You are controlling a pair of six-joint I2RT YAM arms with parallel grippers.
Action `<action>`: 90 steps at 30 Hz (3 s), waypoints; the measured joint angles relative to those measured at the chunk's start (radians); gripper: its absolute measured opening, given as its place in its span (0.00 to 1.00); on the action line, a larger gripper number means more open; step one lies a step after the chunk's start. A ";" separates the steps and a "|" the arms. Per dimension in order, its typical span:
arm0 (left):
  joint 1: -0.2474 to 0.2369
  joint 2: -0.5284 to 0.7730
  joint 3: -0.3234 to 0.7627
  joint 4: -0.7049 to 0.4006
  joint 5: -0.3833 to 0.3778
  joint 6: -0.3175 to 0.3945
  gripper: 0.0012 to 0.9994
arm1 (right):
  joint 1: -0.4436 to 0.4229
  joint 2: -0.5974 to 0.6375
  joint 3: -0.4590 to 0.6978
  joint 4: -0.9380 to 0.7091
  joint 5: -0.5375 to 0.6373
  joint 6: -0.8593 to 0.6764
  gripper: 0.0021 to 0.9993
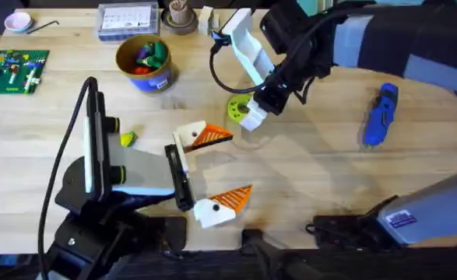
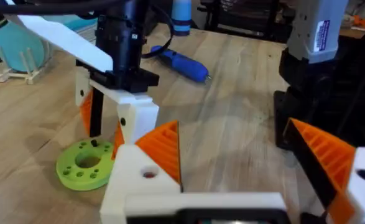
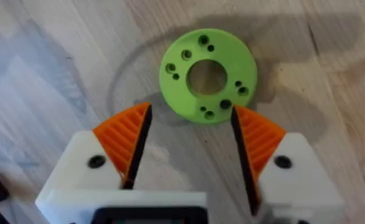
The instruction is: Pick up the gripper from the table and insert it into the empty holder that is missing its gripper. Then pick up a screw, insert it into the mounting hole, and use the screwdriver to tighten it. Finally, clean up the table by picking up the vegetable and placing it into the bucket.
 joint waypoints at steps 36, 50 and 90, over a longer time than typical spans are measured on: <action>0.000 0.000 0.000 0.000 0.000 0.000 0.99 | -0.001 0.049 0.000 0.058 0.004 0.032 0.16; 0.000 0.000 0.000 0.000 0.000 0.000 0.99 | -0.001 0.050 0.000 0.062 0.003 0.040 0.01; 0.000 0.000 0.000 0.000 0.000 0.000 0.99 | 0.008 -0.156 0.397 -0.358 -0.034 0.189 0.00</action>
